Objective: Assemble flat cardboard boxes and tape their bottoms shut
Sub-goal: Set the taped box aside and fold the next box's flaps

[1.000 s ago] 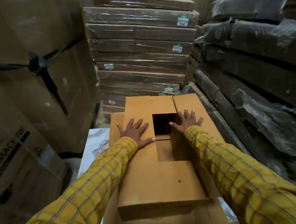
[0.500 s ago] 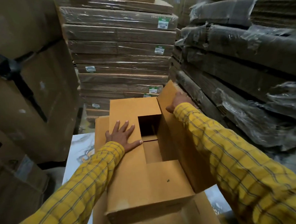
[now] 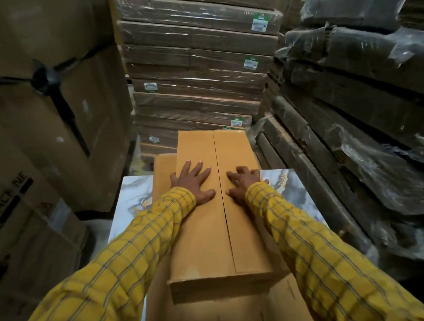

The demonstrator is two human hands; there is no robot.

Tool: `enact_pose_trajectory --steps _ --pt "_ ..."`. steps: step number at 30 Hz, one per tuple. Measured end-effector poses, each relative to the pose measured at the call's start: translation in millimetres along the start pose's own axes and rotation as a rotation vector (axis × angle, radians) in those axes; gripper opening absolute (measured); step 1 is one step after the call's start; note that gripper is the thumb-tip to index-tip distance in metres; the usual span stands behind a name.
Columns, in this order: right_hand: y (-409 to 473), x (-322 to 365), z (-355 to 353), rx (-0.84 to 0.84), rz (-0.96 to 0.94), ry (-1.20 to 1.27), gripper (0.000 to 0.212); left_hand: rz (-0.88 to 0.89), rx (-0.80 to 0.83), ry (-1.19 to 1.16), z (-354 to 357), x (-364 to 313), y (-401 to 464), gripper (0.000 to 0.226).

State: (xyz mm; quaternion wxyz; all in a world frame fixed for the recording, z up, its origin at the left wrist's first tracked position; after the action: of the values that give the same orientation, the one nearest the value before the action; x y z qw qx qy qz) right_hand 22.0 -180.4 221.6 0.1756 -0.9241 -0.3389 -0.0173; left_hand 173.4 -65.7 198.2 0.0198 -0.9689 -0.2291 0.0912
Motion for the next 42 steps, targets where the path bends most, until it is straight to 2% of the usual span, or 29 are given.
enact_pose_trajectory --steps 4,8,11,14,18,22,31,35,42 --pt "2 -10 6 -0.015 0.027 0.015 0.082 -0.072 -0.014 -0.065 0 7 -6 0.091" --pt "-7 -32 11 -0.018 0.239 0.219 0.112 -0.302 -0.001 -0.283 4 13 -29 0.101" --pt "-14 -41 11 -0.030 0.254 0.302 0.125 -0.449 0.051 -0.401 0 6 -47 0.106" --pt "-17 -40 7 -0.069 0.213 0.334 0.127 -0.495 0.026 -0.485 -3 8 -50 0.111" --pt "-21 -25 -5 -0.124 0.131 0.292 0.118 -0.577 -0.029 -0.562 -3 20 -65 0.113" --pt "-25 17 -29 -0.127 -0.008 0.183 0.105 -0.673 -0.133 -0.683 -11 38 -102 0.109" --pt "-74 158 -46 -0.093 -0.334 -0.078 0.092 -0.947 -0.388 -0.874 -14 105 -229 0.119" --pt "-114 222 -28 -0.053 -0.477 -0.174 0.093 -1.039 -0.466 -0.879 -23 117 -307 0.098" --pt "-177 318 43 0.059 -0.668 -0.216 0.103 -1.209 -0.490 -0.840 -19 143 -446 0.093"
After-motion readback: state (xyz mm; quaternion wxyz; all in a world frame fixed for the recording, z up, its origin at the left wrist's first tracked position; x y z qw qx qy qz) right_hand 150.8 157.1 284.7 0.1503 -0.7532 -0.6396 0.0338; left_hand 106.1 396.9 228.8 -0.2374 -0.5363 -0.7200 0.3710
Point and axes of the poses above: each hand's wrist, its own y-axis towards the middle knuckle, its own z-axis out of the palm, x = y × z, the point moved 7 cm from there along y, towards the middle knuckle, and after that the axes turned 1 degree about -x, right-handed, at the moved point
